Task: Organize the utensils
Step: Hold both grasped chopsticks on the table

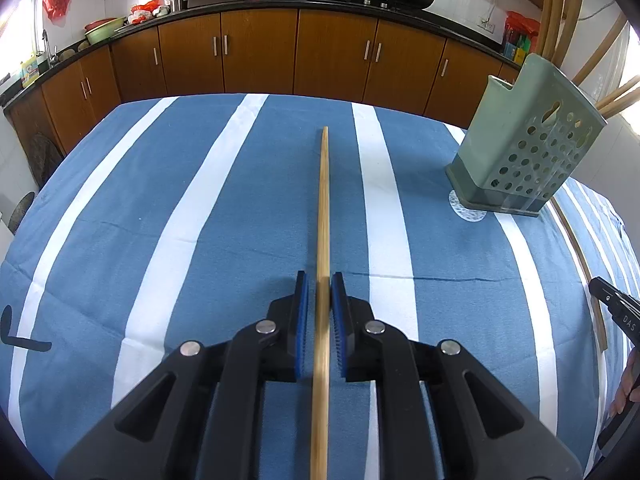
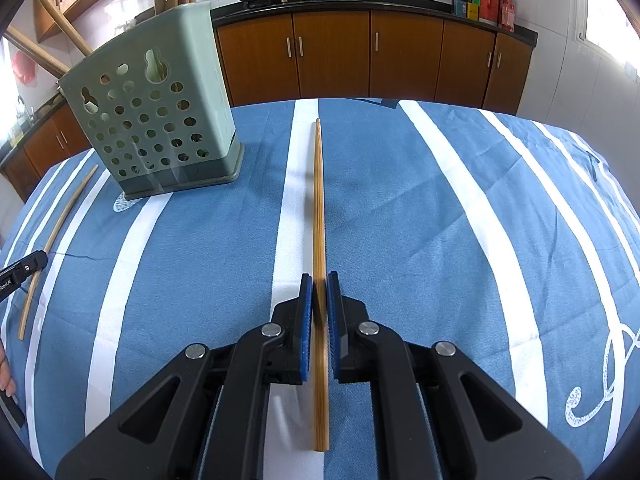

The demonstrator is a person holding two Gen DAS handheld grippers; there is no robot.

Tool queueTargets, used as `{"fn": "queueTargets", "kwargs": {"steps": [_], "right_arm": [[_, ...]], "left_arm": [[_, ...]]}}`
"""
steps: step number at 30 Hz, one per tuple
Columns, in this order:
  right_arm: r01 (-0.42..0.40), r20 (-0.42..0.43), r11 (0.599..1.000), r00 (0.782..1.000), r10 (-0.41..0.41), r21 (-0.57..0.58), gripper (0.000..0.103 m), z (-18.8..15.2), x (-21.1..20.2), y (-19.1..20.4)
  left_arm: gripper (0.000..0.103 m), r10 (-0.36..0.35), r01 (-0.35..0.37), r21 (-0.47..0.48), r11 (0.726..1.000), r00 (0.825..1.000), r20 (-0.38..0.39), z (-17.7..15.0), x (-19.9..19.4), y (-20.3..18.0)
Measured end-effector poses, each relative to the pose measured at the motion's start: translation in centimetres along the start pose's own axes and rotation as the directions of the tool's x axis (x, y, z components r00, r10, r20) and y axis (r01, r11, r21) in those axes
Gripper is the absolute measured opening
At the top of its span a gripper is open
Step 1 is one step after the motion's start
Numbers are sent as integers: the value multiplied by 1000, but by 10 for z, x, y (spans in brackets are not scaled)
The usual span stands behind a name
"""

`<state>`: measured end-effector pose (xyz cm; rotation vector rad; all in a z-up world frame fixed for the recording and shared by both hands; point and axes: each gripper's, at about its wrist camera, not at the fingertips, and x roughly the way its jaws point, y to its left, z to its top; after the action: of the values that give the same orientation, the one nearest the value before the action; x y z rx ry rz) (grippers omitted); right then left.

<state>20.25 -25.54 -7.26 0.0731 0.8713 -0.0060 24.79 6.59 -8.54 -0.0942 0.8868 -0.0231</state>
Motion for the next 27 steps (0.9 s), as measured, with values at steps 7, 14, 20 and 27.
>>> {"fn": "queueTargets", "kwargs": {"steps": [7, 14, 20, 27], "right_arm": [[0, 0, 1000, 1000, 0, 0, 9, 0, 0, 0], [0, 0, 1000, 1000, 0, 0, 9, 0, 0, 0], [0, 0, 1000, 1000, 0, 1, 9, 0, 0, 0], [-11, 0, 1000, 1000, 11, 13, 9, -3, -2, -2]], "left_arm": [[15, 1, -1, 2, 1000, 1000, 0, 0, 0, 0], [16, 2, -2, 4, 1000, 1000, 0, 0, 0, -1], [16, -1, 1, 2, 1000, 1000, 0, 0, 0, -1], [16, -10, 11, 44, 999, 1000, -6, -10, -8, -5]]}}
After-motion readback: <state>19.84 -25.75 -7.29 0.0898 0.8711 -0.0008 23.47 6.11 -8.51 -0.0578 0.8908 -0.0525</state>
